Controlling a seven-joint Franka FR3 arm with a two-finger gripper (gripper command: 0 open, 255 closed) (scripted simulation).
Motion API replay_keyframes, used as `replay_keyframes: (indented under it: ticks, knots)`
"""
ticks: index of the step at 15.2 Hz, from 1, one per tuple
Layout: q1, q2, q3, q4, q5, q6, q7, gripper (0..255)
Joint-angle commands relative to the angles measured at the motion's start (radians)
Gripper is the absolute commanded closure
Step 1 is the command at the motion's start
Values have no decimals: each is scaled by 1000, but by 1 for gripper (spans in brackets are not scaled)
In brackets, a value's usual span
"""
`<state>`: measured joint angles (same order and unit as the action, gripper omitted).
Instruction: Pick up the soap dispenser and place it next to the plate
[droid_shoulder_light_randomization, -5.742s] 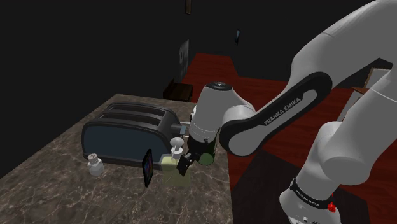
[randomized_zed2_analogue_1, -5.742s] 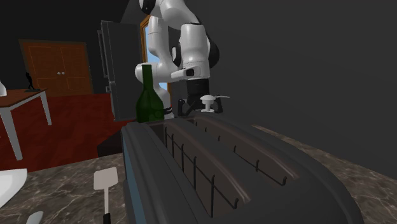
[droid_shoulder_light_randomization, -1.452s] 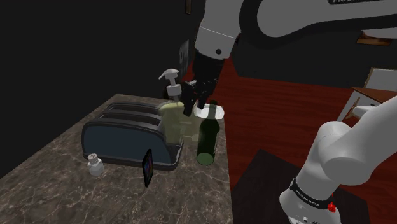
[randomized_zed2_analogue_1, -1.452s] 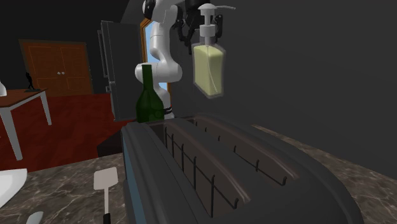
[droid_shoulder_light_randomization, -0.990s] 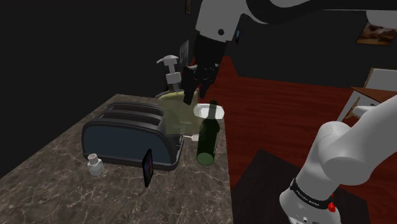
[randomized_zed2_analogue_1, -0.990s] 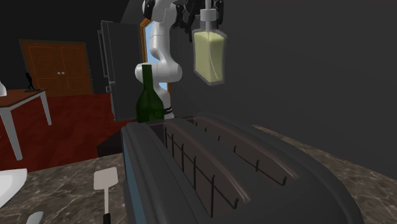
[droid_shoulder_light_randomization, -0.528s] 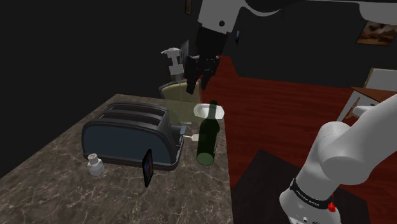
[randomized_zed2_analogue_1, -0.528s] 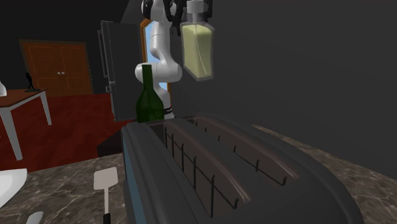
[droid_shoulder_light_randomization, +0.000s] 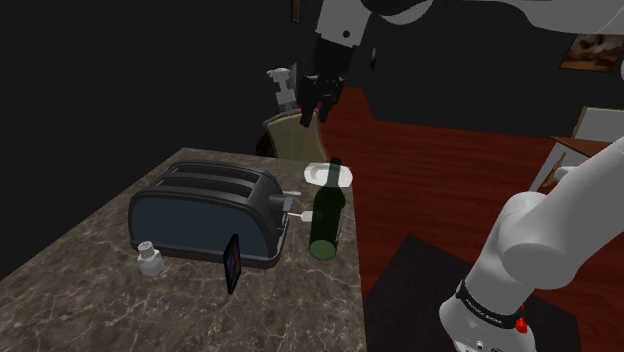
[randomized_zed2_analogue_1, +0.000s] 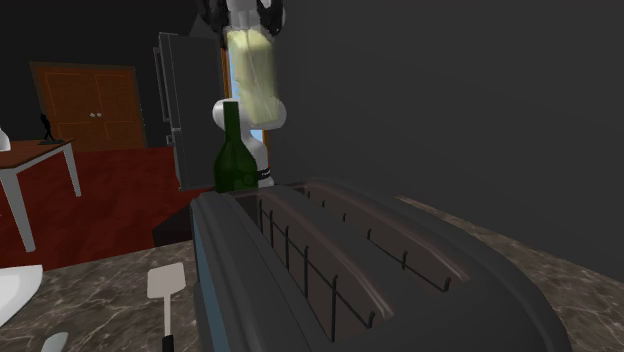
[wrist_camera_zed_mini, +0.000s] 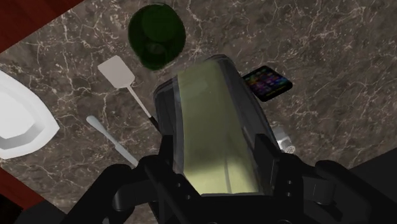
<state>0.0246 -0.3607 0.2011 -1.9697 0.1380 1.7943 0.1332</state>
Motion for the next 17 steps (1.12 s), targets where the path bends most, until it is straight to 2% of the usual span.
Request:
replay_keyframes:
  ticks: [1,10,17]
  knots:
    - [-18,33,-34,26,-9,2,-50,255]
    - [-90,207,-150,202,-24,-20,-230,255]
    - [-153,401,-226,433,-11,-73,-365,255]
